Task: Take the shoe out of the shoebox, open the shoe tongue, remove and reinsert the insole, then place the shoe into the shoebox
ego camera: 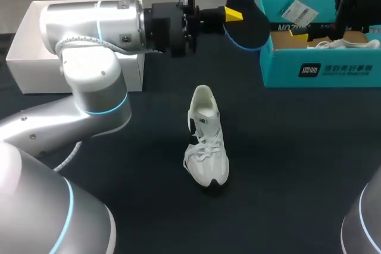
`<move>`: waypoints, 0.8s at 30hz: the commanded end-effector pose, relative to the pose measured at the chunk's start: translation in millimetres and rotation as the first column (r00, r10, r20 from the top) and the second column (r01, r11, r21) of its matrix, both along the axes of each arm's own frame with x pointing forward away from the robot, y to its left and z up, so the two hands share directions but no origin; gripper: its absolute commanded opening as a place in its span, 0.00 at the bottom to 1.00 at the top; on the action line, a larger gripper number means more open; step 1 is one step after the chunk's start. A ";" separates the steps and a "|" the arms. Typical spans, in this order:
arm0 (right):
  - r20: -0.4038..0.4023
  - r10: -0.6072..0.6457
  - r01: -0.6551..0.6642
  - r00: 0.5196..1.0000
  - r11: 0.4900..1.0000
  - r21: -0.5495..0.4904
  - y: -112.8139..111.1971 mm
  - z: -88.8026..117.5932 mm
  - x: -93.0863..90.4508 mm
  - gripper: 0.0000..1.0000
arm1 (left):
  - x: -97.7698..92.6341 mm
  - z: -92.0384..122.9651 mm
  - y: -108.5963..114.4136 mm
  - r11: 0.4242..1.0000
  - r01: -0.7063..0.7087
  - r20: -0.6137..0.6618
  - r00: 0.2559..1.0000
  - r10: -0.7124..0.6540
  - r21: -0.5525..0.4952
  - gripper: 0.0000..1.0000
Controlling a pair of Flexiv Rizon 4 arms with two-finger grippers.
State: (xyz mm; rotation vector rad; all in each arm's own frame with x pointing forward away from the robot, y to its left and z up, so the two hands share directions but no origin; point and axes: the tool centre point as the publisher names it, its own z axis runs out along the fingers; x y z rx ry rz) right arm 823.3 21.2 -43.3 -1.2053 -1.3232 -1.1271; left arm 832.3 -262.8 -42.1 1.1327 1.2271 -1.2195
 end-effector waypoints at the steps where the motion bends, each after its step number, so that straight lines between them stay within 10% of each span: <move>1: 0.008 -0.029 0.029 1.000 1.000 -0.011 -9.6 0.3 -13.0 1.00 | 0.0 -1.3 2.4 1.000 0.001 0.000 1.000 -0.001 0.006 0.00; 12: 0.013 -0.023 0.023 1.000 0.999 -0.025 -15.4 0.8 -14.0 1.00 | -0.1 -1.2 7.6 1.000 -0.015 -0.023 1.000 0.015 0.009 0.00; 24: 0.013 -0.023 0.023 1.000 0.999 -0.025 -15.4 0.8 -14.0 1.00 | 12.4 9.4 15.0 0.993 0.113 -0.695 0.717 -0.060 0.031 0.00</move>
